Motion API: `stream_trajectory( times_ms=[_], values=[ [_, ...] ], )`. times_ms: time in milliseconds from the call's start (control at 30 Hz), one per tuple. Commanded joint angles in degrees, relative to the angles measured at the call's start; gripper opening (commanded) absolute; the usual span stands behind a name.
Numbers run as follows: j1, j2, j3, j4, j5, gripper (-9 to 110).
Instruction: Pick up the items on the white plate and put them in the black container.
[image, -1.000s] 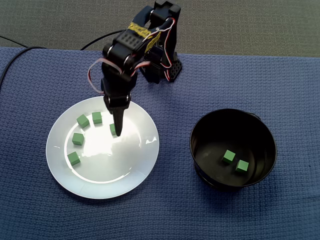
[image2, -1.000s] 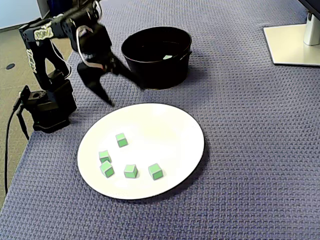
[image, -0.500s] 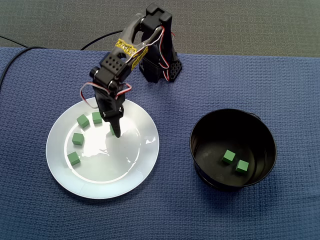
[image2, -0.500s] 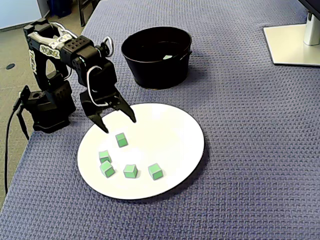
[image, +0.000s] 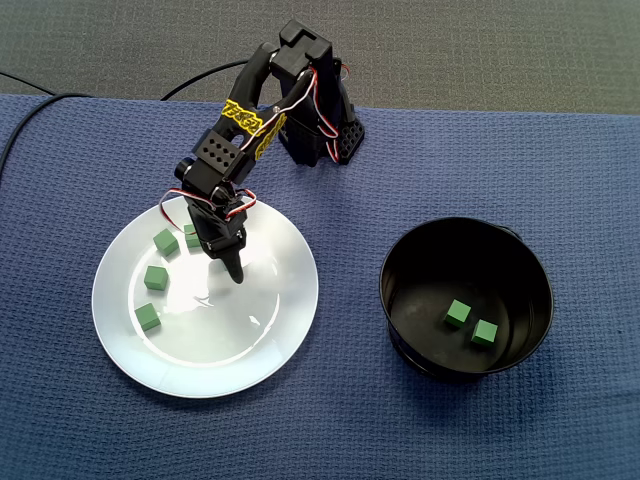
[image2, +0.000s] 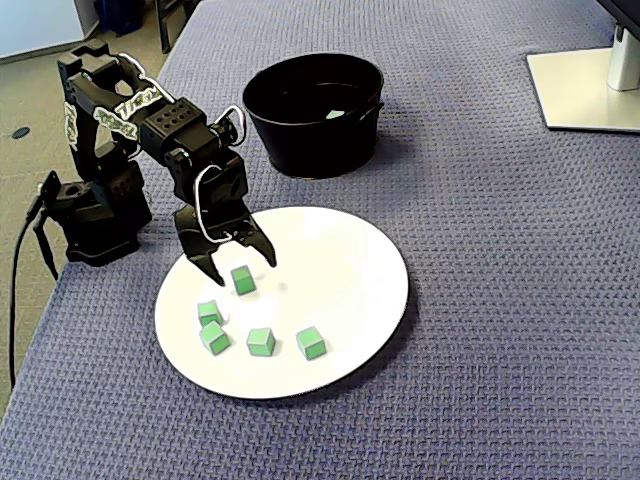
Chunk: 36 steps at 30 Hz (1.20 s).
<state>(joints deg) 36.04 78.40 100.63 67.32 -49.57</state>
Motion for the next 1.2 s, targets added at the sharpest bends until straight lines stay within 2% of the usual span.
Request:
stream_trajectory(
  times_ms=[0, 133, 467, 700, 833, 1000, 1167],
  values=[
    [-0.09, 0.35, -0.44, -0.88, -0.97, 22],
    [-0.44, 0.7, 0.44, -0.88, -0.88, 20],
    [-0.88, 1.67, 4.04, -4.22, -0.97, 0],
    [-0.26, 3.08, 2.64, -4.31, 0.09, 0],
    [1.23, 8.53, -9.76, 1.32, 2.81, 0],
    [1.49, 22.41, -23.82, -2.72, 9.58, 0],
    [-11.69, 33.57, -32.87, -7.03, 14.06, 0]
  ],
)
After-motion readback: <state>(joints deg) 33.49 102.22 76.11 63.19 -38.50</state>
